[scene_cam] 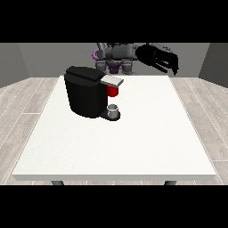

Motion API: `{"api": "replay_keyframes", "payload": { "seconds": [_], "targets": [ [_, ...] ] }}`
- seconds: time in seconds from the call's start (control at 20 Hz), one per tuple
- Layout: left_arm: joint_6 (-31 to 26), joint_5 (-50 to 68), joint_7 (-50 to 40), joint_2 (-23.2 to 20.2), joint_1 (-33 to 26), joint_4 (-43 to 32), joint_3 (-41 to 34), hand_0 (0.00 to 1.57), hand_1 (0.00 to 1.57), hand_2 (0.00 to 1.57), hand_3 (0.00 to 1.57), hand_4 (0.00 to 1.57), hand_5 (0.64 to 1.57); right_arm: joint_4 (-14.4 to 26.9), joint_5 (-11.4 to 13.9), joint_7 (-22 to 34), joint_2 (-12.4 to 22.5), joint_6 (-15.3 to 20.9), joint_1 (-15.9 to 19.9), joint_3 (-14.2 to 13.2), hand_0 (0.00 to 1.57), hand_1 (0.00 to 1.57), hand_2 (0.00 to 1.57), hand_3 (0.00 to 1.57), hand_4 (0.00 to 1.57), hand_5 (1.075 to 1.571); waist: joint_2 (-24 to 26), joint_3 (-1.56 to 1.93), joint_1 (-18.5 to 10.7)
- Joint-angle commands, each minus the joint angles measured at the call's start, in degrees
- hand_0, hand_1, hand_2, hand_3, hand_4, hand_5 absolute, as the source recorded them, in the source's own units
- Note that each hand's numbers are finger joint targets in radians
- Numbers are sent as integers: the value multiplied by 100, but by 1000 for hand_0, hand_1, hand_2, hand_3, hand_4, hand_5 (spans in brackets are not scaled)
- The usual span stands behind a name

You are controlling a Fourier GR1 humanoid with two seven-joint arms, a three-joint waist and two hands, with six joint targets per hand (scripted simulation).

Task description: Insert the coffee pod into the coffee machine and close the lid

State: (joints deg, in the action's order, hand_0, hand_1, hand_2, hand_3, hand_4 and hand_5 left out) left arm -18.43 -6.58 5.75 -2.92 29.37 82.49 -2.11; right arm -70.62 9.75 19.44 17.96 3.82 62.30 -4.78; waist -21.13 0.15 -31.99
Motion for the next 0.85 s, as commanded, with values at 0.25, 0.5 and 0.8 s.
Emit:
{"api": "replay_keyframes", "payload": {
  "seconds": [0.25, 0.5, 0.8],
  "targets": [
    [-163, 256, -202, -123, -85, 42, -160, 0, 0, 0, 0, 297, 1571, 748, -57, -701, -296, 13, 564, -36, 0, 0, 0, 0, 0, 1571, 7, -18, 89],
    [-138, 207, 6, -105, -567, 49, -127, 0, 0, 0, 0, 322, 1571, 713, -96, -1245, -843, -74, 186, 295, 0, 0, 0, 0, 0, 1571, 438, -16, 486],
    [69, 316, 113, -152, -941, -297, -498, 0, 0, 0, 0, 266, 1571, 403, -105, -1909, -1742, -132, -731, 940, 0, 0, 0, 0, 259, 1571, 960, -16, 1374]
  ]
}}
